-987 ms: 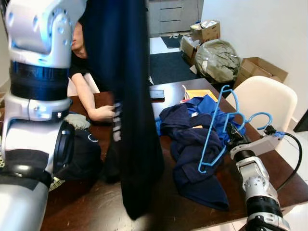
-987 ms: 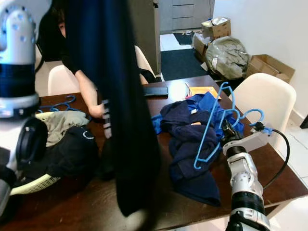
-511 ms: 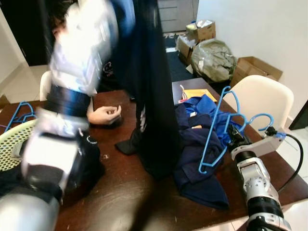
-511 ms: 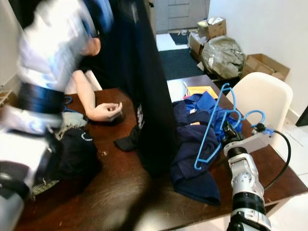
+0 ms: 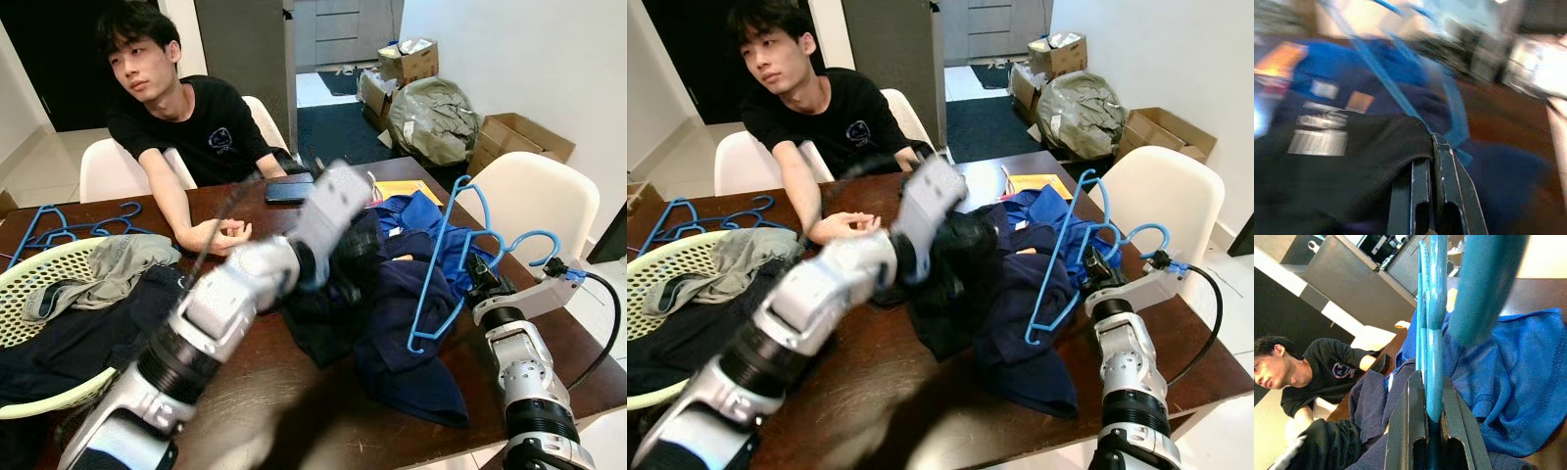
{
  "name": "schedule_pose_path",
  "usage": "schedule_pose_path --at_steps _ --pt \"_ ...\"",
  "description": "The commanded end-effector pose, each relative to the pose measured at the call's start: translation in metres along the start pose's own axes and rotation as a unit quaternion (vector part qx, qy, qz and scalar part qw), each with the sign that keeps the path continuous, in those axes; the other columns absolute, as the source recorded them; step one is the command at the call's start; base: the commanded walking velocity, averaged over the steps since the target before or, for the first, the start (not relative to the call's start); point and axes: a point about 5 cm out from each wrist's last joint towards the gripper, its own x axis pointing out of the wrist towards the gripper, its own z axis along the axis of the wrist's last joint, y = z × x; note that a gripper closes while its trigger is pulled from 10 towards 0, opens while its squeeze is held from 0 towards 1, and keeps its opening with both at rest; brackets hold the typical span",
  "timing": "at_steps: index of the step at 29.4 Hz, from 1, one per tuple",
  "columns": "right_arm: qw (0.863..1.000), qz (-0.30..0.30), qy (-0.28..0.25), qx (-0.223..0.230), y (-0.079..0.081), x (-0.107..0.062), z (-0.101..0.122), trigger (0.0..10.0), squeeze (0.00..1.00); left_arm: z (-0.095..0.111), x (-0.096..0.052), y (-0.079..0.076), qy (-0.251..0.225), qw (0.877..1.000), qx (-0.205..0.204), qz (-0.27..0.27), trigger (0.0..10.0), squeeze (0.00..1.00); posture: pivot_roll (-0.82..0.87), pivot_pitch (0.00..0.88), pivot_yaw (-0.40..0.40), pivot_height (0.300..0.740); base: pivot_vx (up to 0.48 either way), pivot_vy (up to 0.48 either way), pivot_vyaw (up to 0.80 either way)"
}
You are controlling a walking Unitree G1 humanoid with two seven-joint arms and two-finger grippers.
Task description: Hang hanger
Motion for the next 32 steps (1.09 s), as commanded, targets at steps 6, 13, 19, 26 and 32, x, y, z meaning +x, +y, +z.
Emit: schedule_pose_path --at_steps 6,13,19,26,32 --pt "1.0 0.0 0.005 0.003 0.001 0.0 -0.004 10.0 0.0 -0.037 -0.012 -0.046 0.076 0.983 -0.002 -0.166 10.0 0.0 -0.01 0.0 0.03 0.74 0.0 0.0 0.0" --pt "1.0 0.002 0.01 0.005 0.001 0.0 -0.006 10.0 0.0 -0.029 -0.019 -0.061 0.036 0.972 -0.051 -0.228 10.0 0.0 -0.01 0.0 0.03 0.74 0.0 0.0 0.0" --pt "1.0 0.002 0.011 0.004 0.001 0.0 -0.006 10.0 0.0 -0.03 -0.015 -0.064 0.024 0.972 -0.065 -0.225 10.0 0.37 -0.01 0.0 0.03 0.74 0.0 0.0 0.0" --pt "1.0 0.001 0.01 0.004 0.001 -0.001 -0.006 10.0 0.0 -0.019 -0.02 -0.054 -0.026 0.975 -0.1 -0.195 10.0 1.0 -0.01 0.0 0.03 0.74 0.0 0.0 0.0" --pt "1.0 0.001 0.011 0.005 0.0 -0.001 -0.005 10.0 0.0 -0.026 -0.034 -0.043 0.006 0.982 -0.072 -0.175 10.0 1.0 -0.01 0.0 0.028 0.74 0.0 0.0 0.0"
